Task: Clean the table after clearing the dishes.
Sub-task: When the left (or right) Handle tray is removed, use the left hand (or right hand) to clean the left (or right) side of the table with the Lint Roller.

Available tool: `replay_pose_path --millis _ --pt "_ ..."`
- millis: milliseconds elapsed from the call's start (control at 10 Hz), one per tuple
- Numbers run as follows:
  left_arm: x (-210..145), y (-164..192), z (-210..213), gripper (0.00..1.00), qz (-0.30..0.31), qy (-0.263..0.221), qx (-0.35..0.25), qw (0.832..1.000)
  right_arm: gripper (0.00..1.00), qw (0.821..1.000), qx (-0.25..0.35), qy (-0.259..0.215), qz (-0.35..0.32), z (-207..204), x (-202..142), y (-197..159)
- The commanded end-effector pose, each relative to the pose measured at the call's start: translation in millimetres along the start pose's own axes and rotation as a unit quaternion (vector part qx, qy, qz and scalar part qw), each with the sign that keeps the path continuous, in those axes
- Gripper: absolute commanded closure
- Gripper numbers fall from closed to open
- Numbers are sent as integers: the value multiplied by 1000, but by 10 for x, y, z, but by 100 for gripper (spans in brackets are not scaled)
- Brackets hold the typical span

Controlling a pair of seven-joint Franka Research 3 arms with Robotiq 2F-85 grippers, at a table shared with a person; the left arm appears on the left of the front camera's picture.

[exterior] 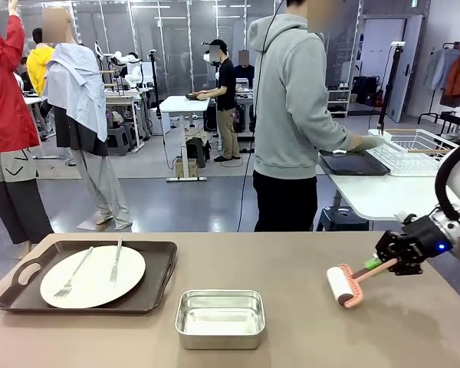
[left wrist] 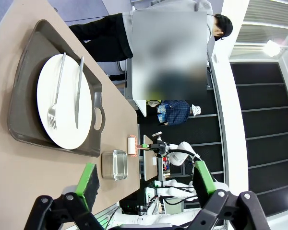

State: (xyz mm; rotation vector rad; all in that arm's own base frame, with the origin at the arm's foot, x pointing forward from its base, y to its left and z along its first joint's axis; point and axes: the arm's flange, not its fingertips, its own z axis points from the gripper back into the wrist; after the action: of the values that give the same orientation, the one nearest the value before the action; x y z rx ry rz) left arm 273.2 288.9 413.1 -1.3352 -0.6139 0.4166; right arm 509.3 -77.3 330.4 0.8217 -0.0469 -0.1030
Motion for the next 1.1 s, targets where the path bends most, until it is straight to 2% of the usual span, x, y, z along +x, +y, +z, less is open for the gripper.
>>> replay_pose_path --millis 0,200,400,700,900,1000 --pt "-4 1 50 0 -9 6 -5 1000 80 990 -120 -59 41 16 -89 10" --pt "-4 1 50 0 -9 6 -5 1000 80 972 -220 -62 50 93 -189 63" --pt "-4 1 50 0 -9 6 -5 1000 80 944 -317 -84 45 207 -275 114" --pt "-4 1 50 0 -9 6 -5 1000 80 923 -369 -102 42 343 -430 316" --pt "-4 1 50 0 -9 6 -5 1000 80 922 -362 -123 55 427 -539 597" --pt "-4 1 50 0 -9 6 -5 1000 80 916 -370 -141 69 492 -670 800"
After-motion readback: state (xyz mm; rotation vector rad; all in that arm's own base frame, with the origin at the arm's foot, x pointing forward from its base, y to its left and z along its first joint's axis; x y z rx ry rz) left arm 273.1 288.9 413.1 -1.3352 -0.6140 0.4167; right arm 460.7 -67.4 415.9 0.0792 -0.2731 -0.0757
